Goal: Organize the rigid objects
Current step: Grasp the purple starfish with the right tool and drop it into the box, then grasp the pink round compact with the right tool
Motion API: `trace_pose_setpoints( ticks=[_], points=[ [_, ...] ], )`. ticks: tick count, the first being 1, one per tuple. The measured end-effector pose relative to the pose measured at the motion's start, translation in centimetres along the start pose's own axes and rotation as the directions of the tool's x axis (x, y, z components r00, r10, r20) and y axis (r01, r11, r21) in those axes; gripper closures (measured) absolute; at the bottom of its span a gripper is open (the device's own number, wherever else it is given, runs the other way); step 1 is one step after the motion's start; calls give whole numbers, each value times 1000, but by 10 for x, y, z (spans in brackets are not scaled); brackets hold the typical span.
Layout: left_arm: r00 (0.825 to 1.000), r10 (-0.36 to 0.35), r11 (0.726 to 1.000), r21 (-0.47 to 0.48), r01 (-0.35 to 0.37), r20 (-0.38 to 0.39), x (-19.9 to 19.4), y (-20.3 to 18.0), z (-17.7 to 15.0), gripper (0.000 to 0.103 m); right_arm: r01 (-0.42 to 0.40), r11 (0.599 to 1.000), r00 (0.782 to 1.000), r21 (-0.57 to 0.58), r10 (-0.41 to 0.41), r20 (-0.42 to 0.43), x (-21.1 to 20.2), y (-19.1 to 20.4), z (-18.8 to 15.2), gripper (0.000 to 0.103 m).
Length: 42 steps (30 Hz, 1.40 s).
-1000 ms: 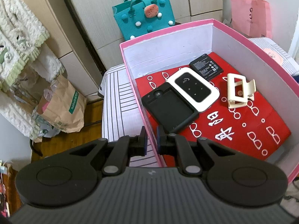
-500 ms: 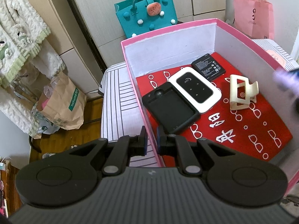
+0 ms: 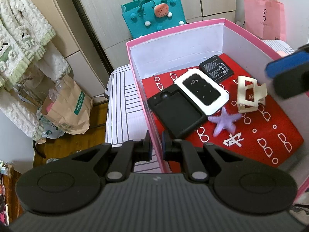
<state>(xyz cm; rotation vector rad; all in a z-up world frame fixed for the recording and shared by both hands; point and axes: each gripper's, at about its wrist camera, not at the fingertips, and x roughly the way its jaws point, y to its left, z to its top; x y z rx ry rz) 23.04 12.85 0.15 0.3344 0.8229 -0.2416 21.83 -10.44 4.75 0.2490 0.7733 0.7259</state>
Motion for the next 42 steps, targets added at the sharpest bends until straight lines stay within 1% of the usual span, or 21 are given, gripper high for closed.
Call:
trace_pose_setpoints(
  ticks=[3,6,8,9,12,15,18,21,23,24,25,28,29,30,32,33,34,35,38,40,42],
  points=[
    [1000,-7,1000,-14,7,2,0,2,0,94,43,999,999,-14,-42,31,-17,-1,-2,47],
    [1000,-13,1000,-25,13,2,0,4,0,95,73,997,996,2,-73,53,-34,-9,-11,47],
    [1000,-10,1000,-26,10,3,0,4,0,94,81,997,994,-11,-80,73,-47,-13,-17,45],
    [1000,-9,1000,-24,9,3,0,3,-1,95,93,996,992,-13,-92,88,-55,-15,-21,42],
    [1000,-8,1000,-24,9,3,0,2,-1,94,158,987,980,-9,-155,125,-68,-25,-32,36],
    [1000,-10,1000,-28,10,5,0,2,-1,94,257,966,956,7,-255,147,-72,-41,-46,32],
    [1000,-11,999,-31,11,6,-1,2,-1,94,357,934,923,27,-357,146,-68,-62,-61,32],
    [1000,-16,999,-39,16,6,0,3,-2,94,482,876,865,12,-477,153,-63,-78,-71,32],
    [1000,-22,999,-44,22,6,0,5,-1,94,540,841,834,-29,-529,155,-61,-87,-76,33],
    [1000,-23,999,-45,23,7,0,5,-1,95,557,829,824,-44,-545,159,-62,-91,-77,33],
    [1000,-23,999,-45,23,8,0,5,-1,95,585,809,806,-66,-569,162,-61,-95,-77,33],
    [1000,-24,999,-45,24,8,0,6,-1,95,685,712,729,-157,-664,169,-53,-103,-79,32],
    [1000,-24,999,-47,25,8,0,6,-1,95,697,693,717,-186,-676,169,-50,-106,-80,32],
    [1000,-24,999,-47,24,8,0,6,-1,95,700,683,713,-206,-681,167,-47,-112,-80,32],
    [1000,-25,998,-51,25,7,0,6,-1,95,695,688,718,-209,-682,143,-43,-125,-79,32],
    [1000,-28,998,-52,28,7,-1,7,-1,95,681,701,730,-210,-672,125,-41,-130,-77,32],
    [999,-32,998,-59,32,7,0,8,-1,95,657,723,751,-212,-651,107,-39,-136,-73,32],
    [999,-35,997,-68,36,8,0,9,-1,95,641,740,765,-206,-636,95,-38,-143,-69,30],
    [999,-31,997,-69,32,18,-1,7,-2,95,635,740,769,-220,-634,87,-31,-160,-56,26],
    [999,-31,997,-76,32,17,0,8,-1,95,609,765,788,-207,-613,55,-24,-172,-53,23],
    [1000,-26,997,-77,27,11,0,7,0,95,586,789,808,-183,-586,62,-22,-180,-51,21]
  ],
)
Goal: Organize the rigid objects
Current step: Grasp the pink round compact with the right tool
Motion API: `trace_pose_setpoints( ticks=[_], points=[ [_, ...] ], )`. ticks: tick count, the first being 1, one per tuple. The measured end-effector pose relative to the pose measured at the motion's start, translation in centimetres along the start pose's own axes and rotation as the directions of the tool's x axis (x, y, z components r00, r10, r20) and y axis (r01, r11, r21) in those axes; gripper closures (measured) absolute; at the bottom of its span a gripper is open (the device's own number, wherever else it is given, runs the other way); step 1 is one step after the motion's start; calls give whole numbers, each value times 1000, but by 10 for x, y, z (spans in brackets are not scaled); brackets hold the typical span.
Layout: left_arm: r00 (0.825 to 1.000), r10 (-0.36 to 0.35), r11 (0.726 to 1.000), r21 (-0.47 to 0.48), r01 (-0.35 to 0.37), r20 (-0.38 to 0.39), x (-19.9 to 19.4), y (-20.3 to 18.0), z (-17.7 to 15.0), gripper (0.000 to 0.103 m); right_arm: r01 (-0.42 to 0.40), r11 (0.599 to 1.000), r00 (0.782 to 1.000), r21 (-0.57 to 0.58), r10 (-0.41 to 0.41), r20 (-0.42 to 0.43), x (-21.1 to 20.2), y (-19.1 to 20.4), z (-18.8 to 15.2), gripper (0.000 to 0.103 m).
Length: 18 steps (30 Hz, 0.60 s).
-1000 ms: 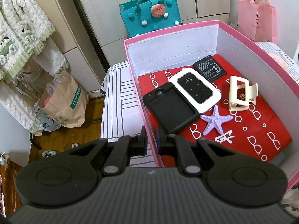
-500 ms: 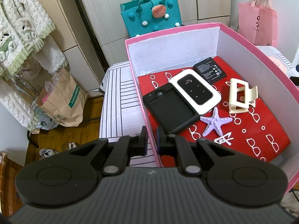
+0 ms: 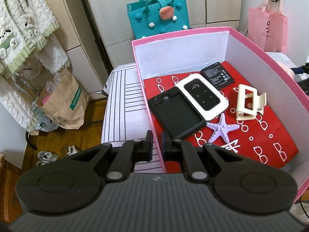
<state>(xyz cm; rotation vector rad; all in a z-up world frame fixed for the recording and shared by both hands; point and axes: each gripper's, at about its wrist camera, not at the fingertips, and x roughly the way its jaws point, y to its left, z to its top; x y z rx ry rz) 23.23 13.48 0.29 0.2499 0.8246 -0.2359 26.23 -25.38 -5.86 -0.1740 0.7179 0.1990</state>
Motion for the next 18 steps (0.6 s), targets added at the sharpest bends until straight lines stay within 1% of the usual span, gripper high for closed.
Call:
trace_pose_setpoints(
  ticks=[2,4,5,7,9,12,14,17,18],
  points=[
    [1000,10,1000,8,-10,-3,0,-2,0,96,-15,1000,1000,9,15,17,6,-2,1,21],
    [1000,25,999,24,-25,-2,1,-5,1,96,-23,1000,999,15,22,41,9,-1,0,24],
    [999,37,999,32,-37,9,1,-6,1,96,-27,999,998,22,26,61,8,0,-2,24],
    [998,53,998,41,-54,17,1,-8,1,96,-1,999,996,33,-2,84,6,4,-7,24],
    [999,50,998,26,-50,15,1,-6,1,96,20,999,996,27,-22,85,2,10,-10,24],
    [999,43,999,13,-43,19,2,-4,1,96,40,999,996,18,-41,80,-11,15,-14,24],
    [999,38,999,3,-38,22,2,-2,1,96,56,998,994,38,-59,90,-23,15,-17,24],
    [999,40,999,13,-40,23,2,-3,0,96,45,994,991,99,-57,118,-48,16,-17,24],
    [998,51,998,35,-52,24,2,-5,0,96,36,994,991,107,-50,127,-56,17,-16,24]
  ],
)
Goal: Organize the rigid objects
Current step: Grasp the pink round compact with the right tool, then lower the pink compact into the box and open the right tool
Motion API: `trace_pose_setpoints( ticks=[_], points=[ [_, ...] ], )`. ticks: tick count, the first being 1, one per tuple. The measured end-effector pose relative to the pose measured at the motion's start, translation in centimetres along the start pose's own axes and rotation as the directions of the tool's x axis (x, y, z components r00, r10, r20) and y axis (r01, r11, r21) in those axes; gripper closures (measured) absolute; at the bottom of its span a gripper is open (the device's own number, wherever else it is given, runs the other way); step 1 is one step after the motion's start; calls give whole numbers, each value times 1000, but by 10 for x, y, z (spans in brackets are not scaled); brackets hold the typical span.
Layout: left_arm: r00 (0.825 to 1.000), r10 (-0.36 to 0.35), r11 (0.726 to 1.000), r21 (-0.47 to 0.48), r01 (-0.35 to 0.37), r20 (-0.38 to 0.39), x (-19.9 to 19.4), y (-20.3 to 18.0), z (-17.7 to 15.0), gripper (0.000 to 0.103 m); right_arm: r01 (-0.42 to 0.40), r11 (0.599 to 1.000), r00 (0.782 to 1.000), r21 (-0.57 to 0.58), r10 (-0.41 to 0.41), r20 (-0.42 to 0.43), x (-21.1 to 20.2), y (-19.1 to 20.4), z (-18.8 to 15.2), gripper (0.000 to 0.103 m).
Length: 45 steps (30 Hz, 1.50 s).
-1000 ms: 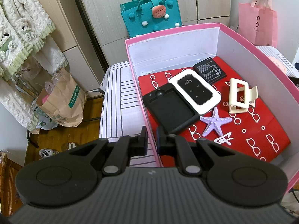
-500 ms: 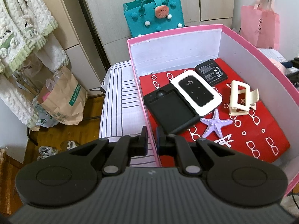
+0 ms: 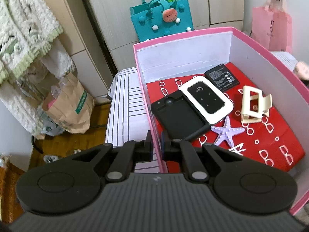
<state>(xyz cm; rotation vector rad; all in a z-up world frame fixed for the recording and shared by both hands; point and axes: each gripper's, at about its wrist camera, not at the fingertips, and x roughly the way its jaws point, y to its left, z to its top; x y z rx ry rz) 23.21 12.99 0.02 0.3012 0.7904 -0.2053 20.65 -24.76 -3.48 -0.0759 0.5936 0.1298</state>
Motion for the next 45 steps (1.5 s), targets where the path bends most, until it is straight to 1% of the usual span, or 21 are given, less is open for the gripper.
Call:
trace_pose_setpoints(
  ticks=[3,6,8,11,14,17,19,21,23,25,27,29,30,32,33,35,36,38,40,42,45],
  points=[
    [1000,16,1000,24,-16,-3,0,-3,1,96,-53,999,998,2,53,35,-30,15,9,24],
    [1000,19,999,26,-19,-8,2,-4,2,96,-178,984,983,16,176,59,-57,37,26,24],
    [1000,18,1000,25,-18,-10,3,-5,2,96,-272,962,960,-1,272,65,-71,56,41,24],
    [1000,21,999,26,-21,-1,3,-4,2,96,-408,911,910,-65,412,58,-78,91,71,24],
    [1000,23,1000,14,-23,7,3,-3,2,97,-475,876,880,-84,472,-53,-60,127,97,24],
    [1000,24,1000,15,-24,6,4,-4,1,97,-510,859,847,-31,496,-194,-26,154,108,24],
    [1000,28,999,17,-28,5,4,-6,1,97,-526,850,817,18,511,-266,-4,169,107,24],
    [1000,30,999,15,-30,5,3,-8,0,97,-542,838,779,62,530,-335,13,180,103,24],
    [999,32,999,18,-32,7,3,-8,-1,97,-535,838,747,112,531,-401,28,189,95,24],
    [999,43,999,18,-43,8,3,-9,-2,96,-506,849,718,149,511,-474,42,194,87,24],
    [999,31,1000,3,-31,23,1,-7,-3,96,-490,839,683,237,538,-494,59,190,87,24],
    [999,29,1000,2,-29,23,1,-8,-3,97,-488,820,668,300,571,-476,66,185,86,23],
    [999,38,999,10,-38,22,1,-8,-3,96,-503,801,651,324,598,-468,66,184,85,23],
    [999,36,999,6,-37,22,0,-7,-3,97,-522,768,636,372,641,-431,63,180,85,24],
    [999,32,999,6,-32,23,0,-7,-4,97,-525,764,639,375,645,-419,59,178,86,26],
    [999,39,999,13,-40,22,-1,-8,-4,96,-552,756,656,352,654,-377,47,173,90,28],
    [999,41,999,18,-41,21,-1,-8,-4,96,-561,753,659,343,657,-366,43,170,92,32],
    [999,45,999,27,-46,20,-1,-10,-3,96,-579,757,682,304,653,-329,26,160,94,41],
    [999,51,998,39,-51,21,-1,-12,-3,96,-582,779,727,233,627,-280,2,147,94,55],
    [998,51,998,46,-52,21,-1,-12,-3,96,-553,817,790,162,576,-211,-19,130,92,57],
    [998,52,998,42,-53,20,-1,-12,-2,96,-485,869,863,101,494,-106,-46,102,79,58]
  ],
)
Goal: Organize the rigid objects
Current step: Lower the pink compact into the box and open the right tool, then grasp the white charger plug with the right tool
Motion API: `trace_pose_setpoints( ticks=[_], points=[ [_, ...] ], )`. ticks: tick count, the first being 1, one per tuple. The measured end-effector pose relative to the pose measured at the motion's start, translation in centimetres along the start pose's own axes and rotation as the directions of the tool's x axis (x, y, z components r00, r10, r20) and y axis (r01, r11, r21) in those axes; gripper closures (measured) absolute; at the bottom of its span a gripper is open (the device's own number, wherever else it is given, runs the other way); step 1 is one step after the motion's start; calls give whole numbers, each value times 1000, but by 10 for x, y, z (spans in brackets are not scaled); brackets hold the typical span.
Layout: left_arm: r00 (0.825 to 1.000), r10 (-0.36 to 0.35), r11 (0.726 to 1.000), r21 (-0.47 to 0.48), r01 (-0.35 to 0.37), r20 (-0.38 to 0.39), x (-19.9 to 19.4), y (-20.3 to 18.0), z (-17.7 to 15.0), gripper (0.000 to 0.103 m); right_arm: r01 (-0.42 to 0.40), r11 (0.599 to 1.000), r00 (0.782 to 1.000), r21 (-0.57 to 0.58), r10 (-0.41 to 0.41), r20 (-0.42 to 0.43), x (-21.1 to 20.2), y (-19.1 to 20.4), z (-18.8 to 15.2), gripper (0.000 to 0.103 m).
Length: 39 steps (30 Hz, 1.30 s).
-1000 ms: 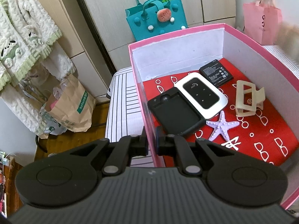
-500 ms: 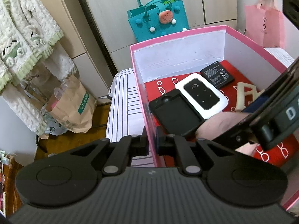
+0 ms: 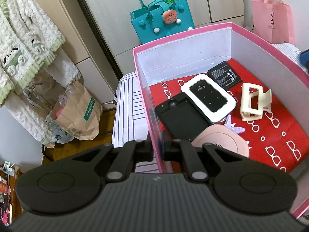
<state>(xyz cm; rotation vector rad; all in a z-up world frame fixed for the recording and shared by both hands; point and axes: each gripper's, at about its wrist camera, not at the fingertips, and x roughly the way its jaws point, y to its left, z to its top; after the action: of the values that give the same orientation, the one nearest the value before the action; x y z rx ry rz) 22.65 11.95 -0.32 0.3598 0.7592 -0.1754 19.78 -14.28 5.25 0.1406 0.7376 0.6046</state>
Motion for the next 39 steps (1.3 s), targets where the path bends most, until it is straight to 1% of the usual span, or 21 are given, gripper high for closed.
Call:
trace_pose_setpoints(
  ticks=[2,4,5,8,12,15,17,19,20,21,24,26,27,28,29,30,31,32,35,39],
  points=[
    [1000,2,1000,6,-2,0,0,0,0,96,70,997,996,-21,-69,64,-18,-15,-19,58],
    [1000,0,1000,4,0,1,1,0,0,96,124,992,988,-13,-122,97,-25,-33,-37,58],
    [1000,0,1000,3,0,2,0,0,0,96,147,989,984,-5,-146,100,-26,-43,-48,57],
    [1000,-5,1000,-24,5,3,1,2,0,96,181,983,979,7,-181,94,-21,-65,-71,57],
    [1000,-11,999,-35,11,8,0,4,-1,96,185,983,980,-10,-184,70,-12,-81,-91,58],
    [1000,1,999,-36,0,20,-2,4,-3,96,195,981,979,-16,-194,65,-5,-89,-97,58],
    [999,20,1000,-7,-20,29,-4,0,-3,95,215,974,976,-73,-213,36,-1,-92,-92,57],
    [999,26,1000,5,-26,23,-3,-2,-1,95,263,954,965,-143,-262,21,2,-94,-84,56],
    [999,23,1000,5,-23,23,-2,-1,-1,95,269,947,962,-174,-271,11,4,-97,-80,56],
    [1000,21,1000,0,-21,22,-2,0,-1,95,266,945,962,-192,-273,-10,7,-100,-76,56],
    [999,16,1000,-2,-16,29,-4,0,-2,95,247,949,964,-193,-262,-51,22,-115,-63,56],
    [999,12,1000,-9,-11,31,-3,2,-2,95,228,960,969,-165,-240,-61,31,-125,-56,52],
    [999,11,1000,-10,-11,31,-3,1,-2,96,216,967,972,-135,-226,-64,35,-130,-54,48],
    [999,12,1000,-9,-11,31,-3,1,-2,96,190,978,979,-86,-195,-64,38,-136,-52,45],
    [999,13,1000,-6,-12,31,-3,1,-2,96,136,991,989,-16,-137,-61,39,-144,-49,45],
    [999,15,1000,-5,-15,31,-3,1,-2,95,91,995,995,50,-88,-51,40,-151,-47,41],
    [999,17,1000,-11,-17,30,-3,2,-3,95,68,993,997,100,-64,-43,42,-156,-45,40],
    [999,18,1000,-16,-18,29,-3,2,-3,95,60,989,998,134,-56,-38,44,-159,-43,40],
    [999,16,1000,-16,-16,30,-2,2,-2,95,75,987,997,142,-70,-41,51,-157,-39,37],
    [999,14,1000,-21,-13,33,-2,2,-2,95,71,978,998,197,-69,-17,57,-161,-36,33]
  ],
)
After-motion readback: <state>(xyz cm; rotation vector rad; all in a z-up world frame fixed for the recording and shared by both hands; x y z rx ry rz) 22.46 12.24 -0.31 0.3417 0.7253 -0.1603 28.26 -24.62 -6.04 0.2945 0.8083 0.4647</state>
